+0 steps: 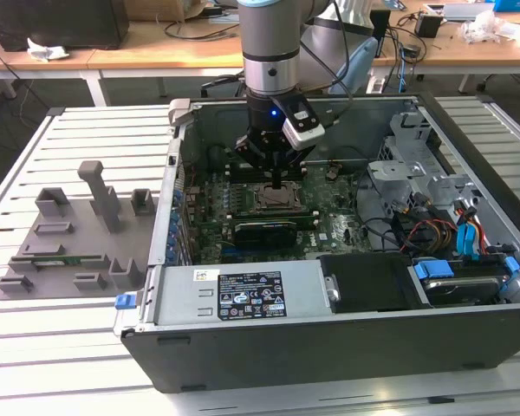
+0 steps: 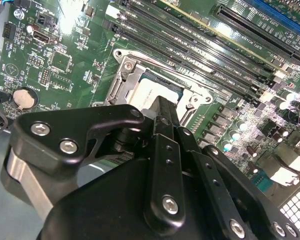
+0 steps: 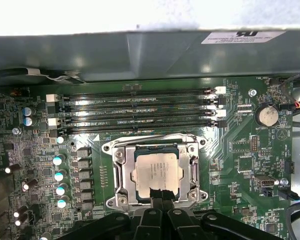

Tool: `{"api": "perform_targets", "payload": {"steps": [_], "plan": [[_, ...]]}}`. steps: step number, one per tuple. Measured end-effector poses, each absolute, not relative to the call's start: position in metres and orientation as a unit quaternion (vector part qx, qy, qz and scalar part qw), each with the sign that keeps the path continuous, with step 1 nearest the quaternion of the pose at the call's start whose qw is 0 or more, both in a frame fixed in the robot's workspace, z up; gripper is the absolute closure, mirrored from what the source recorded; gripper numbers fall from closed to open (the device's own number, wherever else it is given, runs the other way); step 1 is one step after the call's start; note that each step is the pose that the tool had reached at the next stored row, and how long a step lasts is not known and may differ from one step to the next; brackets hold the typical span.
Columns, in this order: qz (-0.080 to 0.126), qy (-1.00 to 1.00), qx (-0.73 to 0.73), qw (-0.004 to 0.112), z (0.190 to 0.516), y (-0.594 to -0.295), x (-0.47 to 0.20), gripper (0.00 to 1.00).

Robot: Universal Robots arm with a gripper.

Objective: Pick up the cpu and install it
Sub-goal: 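Install the second cpu locking lever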

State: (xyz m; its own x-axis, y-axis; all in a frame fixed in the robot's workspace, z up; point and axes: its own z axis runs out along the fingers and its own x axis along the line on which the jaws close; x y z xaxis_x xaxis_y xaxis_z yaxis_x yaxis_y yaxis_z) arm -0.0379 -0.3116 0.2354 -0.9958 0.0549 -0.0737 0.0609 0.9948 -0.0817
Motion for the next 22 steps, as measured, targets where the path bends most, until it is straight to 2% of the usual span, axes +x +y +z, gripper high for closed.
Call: {"api": "perform_targets", "payload": {"steps": [4,16,22], "plan": [[-0.042,0.998,0.029,0.036,0.235,-0.312,-0.038,0.89],[-0.042,0.998,0.026,0.036,0.235,-0.342,-0.038,0.89],[-0.040,0.998,0.005,0.037,0.234,-0.345,-0.039,0.89]]}}
